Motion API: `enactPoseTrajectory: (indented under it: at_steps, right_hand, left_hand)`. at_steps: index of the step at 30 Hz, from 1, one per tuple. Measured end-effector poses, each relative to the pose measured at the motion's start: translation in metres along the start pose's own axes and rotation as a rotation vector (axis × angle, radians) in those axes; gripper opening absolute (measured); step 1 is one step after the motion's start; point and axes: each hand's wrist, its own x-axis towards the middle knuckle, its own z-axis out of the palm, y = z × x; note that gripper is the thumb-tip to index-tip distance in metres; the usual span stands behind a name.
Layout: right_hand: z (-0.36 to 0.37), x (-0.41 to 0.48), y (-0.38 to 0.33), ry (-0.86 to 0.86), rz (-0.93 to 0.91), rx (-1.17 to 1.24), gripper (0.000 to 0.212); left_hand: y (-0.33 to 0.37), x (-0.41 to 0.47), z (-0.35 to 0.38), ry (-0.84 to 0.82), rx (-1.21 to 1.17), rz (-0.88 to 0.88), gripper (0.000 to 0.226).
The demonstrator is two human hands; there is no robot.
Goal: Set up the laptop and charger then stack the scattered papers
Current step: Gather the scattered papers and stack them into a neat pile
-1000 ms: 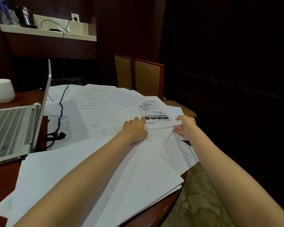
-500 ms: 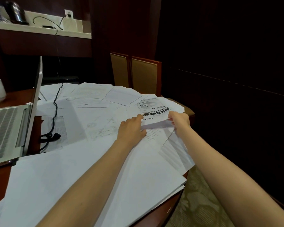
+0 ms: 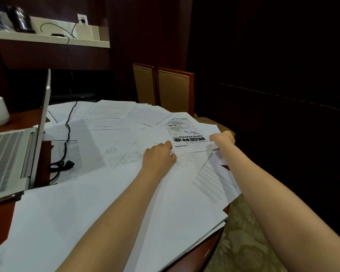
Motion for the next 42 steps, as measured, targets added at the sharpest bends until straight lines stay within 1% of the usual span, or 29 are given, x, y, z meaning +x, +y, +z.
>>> enactPoseTrajectory:
  at_steps: [1,2,4,8,11,13,14,16,18,19,20,22,23,25,27,29,30,31,33,36,37,38,40,42]
  right_hand:
    - [-0.001,0.000,0.000,0.004,-0.004,-0.012,0.016]
    - [-0.003,0.002,0.001,0.007,-0.004,-0.016,0.012]
    - [-0.005,0.004,0.001,-0.008,0.008,0.012,0.014]
    - [-0.004,-0.003,0.000,-0.098,0.022,0.041,0.014]
    - [-0.004,-0.015,-0.004,-0.197,0.014,0.229,0.023]
    - [-0.007,-0.024,-0.011,-0.240,0.010,0.295,0.018]
    - [-0.010,-0.027,-0.014,-0.255,-0.012,0.305,0.017]
    - [-0.018,-0.034,-0.018,-0.301,-0.055,0.322,0.019]
    - [-0.024,-0.044,-0.016,-0.339,-0.066,0.301,0.020]
    - [-0.027,-0.048,-0.012,-0.341,-0.056,0.268,0.025]
    - [-0.028,-0.050,-0.005,-0.338,-0.040,0.237,0.037]
    - [-0.027,-0.049,0.006,-0.335,-0.001,0.235,0.070]
    - [-0.026,-0.049,0.008,-0.333,0.016,0.273,0.083]
    - [-0.024,-0.051,0.003,-0.330,0.076,0.391,0.092]
    - [-0.024,-0.055,-0.005,-0.334,0.225,0.552,0.087]
    - [-0.025,-0.056,-0.005,-0.350,0.376,0.742,0.076]
    - [-0.025,-0.056,-0.002,-0.388,0.414,0.816,0.070]
    - [-0.025,-0.058,0.001,-0.439,0.415,0.837,0.065]
    - [-0.024,-0.063,0.007,-0.522,0.314,0.723,0.052]
    - [-0.019,-0.075,0.011,-0.625,0.103,0.415,0.027]
    - [-0.016,-0.079,0.012,-0.645,0.049,0.331,0.025]
    - [-0.014,-0.081,0.013,-0.644,0.006,0.270,0.028]
    - [-0.008,-0.083,0.013,-0.576,-0.033,0.219,0.036]
    - [-0.003,-0.085,0.007,-0.484,-0.063,0.224,0.034]
  left_hand:
    - [0.000,0.000,0.000,0.002,0.004,0.002,0.034]
    - [0.000,0.001,0.000,0.002,0.006,0.006,0.034]
    - [0.000,0.001,0.001,0.007,0.005,0.012,0.034]
    - [0.000,0.000,0.002,0.025,0.045,0.026,0.038]
    - [0.001,0.000,-0.001,0.060,0.151,0.072,0.046]
    - [0.004,0.000,-0.002,0.079,0.203,0.100,0.048]
    - [0.006,0.001,-0.003,0.080,0.230,0.108,0.045]
    - [0.009,0.000,-0.004,0.050,0.282,0.106,0.041]
    - [0.009,-0.001,-0.007,-0.003,0.246,0.057,0.045]
    - [0.008,-0.002,-0.008,-0.023,0.203,0.027,0.047]
    - [0.007,-0.003,-0.009,-0.030,0.164,0.002,0.047]
    - [0.005,-0.004,-0.011,-0.022,0.126,-0.012,0.045]
    - [0.005,-0.005,-0.011,-0.020,0.120,-0.006,0.044]
    - [0.004,-0.005,-0.015,-0.008,0.106,0.004,0.042]
    - [0.004,-0.006,-0.022,0.011,0.080,-0.006,0.039]
    - [0.002,-0.006,-0.031,0.022,0.043,-0.029,0.036]
    - [0.001,-0.006,-0.036,0.015,0.028,-0.041,0.036]
    - [-0.001,-0.006,-0.041,0.009,0.020,-0.048,0.036]
    - [-0.007,-0.006,-0.049,0.013,0.023,-0.054,0.036]
    - [-0.016,-0.011,-0.057,0.044,-0.032,-0.097,0.031]
    - [-0.020,-0.013,-0.057,0.060,-0.053,-0.110,0.031]
    - [-0.023,-0.015,-0.057,0.077,-0.064,-0.118,0.030]
    - [-0.029,-0.021,-0.057,0.095,-0.076,-0.138,0.029]
    - [-0.033,-0.024,-0.059,0.116,-0.088,-0.152,0.031]
